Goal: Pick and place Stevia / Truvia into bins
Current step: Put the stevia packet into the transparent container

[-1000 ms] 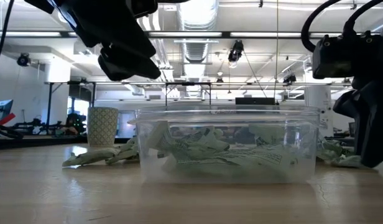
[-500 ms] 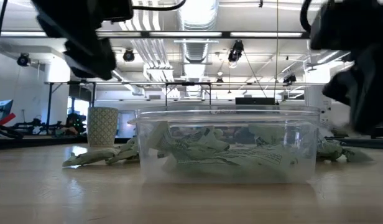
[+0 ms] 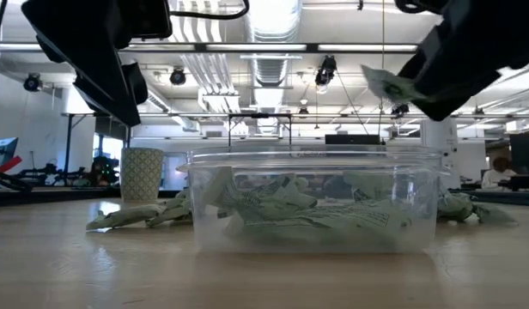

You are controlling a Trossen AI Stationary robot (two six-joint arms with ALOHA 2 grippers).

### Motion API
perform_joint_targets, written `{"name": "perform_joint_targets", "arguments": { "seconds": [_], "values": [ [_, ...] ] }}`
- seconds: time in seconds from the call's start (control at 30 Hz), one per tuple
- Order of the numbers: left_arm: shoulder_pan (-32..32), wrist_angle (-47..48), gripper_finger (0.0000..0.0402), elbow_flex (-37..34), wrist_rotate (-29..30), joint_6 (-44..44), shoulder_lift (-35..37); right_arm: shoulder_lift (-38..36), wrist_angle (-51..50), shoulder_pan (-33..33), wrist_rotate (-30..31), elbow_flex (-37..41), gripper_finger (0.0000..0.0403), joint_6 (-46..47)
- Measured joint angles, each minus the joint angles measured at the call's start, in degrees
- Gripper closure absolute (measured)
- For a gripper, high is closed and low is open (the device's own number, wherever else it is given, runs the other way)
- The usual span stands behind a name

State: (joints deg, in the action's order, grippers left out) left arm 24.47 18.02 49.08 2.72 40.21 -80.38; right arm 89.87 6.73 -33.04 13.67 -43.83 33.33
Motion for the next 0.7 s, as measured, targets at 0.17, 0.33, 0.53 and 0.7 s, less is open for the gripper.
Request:
{"name": "perform_joint_targets", "arguments": {
  "seconds": [0.17, 0.33, 0.53, 0.7],
  "values": [
    [0.0, 0.46, 0.0244, 0.0, 0.43, 0.0, -0.04, 2.81, 3.02, 1.5, -0.58, -0.87, 0.039, -1.01],
    [0.0, 0.61, 0.0244, 0.0, 0.5, -0.02, -0.04, 6.23, 2.69, 2.12, -1.7, -3.68, 0.039, -3.37],
    [0.0, 0.71, 0.0244, -0.02, 0.79, -0.07, -0.07, 9.16, 2.37, 2.32, -2.16, -6.37, 0.039, -4.8],
    [0.0, 0.59, 0.0244, -0.04, 0.83, -0.09, -0.07, 10.41, 0.12, 3.17, -2.13, -7.11, 0.039, -4.86]
  ]
}}
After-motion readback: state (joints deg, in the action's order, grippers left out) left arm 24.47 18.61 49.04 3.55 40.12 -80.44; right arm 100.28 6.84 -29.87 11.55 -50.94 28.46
